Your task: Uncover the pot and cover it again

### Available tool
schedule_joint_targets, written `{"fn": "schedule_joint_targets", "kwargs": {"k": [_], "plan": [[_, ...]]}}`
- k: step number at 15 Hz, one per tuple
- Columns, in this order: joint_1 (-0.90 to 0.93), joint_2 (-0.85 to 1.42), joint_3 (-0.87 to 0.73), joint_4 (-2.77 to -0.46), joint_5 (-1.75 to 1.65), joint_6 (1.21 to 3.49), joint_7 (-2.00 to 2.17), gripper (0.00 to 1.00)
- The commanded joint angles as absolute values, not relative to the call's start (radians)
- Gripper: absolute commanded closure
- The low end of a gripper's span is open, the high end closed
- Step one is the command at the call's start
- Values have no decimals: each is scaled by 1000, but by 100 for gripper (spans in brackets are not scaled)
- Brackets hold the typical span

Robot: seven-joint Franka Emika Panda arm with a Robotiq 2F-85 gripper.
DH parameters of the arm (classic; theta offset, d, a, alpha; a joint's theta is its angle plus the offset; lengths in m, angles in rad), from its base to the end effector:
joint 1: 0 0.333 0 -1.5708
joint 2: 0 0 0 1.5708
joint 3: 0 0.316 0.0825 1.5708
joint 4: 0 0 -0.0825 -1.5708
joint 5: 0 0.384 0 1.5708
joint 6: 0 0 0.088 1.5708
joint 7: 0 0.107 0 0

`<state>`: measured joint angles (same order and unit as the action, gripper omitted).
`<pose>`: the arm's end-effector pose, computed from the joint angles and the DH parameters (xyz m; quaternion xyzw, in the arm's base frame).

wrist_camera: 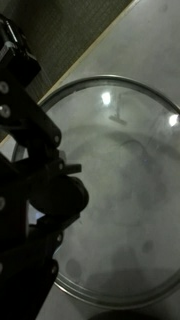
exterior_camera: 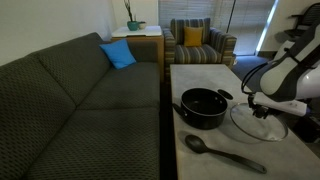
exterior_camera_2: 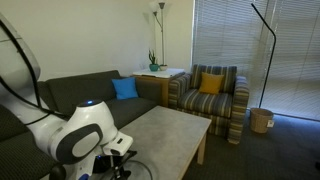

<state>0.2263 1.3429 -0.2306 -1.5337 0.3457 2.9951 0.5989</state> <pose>0.6177 -0.0178 -0.1016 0.9250 -0.3639 0.1020 0.0392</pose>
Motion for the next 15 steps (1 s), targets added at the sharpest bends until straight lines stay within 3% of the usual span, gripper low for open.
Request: {"fn": "schedule_joint_targets", "kwargs": {"k": [1, 6, 15], "plan": [[242, 1441, -262, -1406, 327, 3034, 628, 86], [199, 1475, -217, -1336, 310, 3042, 576, 86], [146, 1476, -185, -1300, 256, 2831, 539, 86]]}}
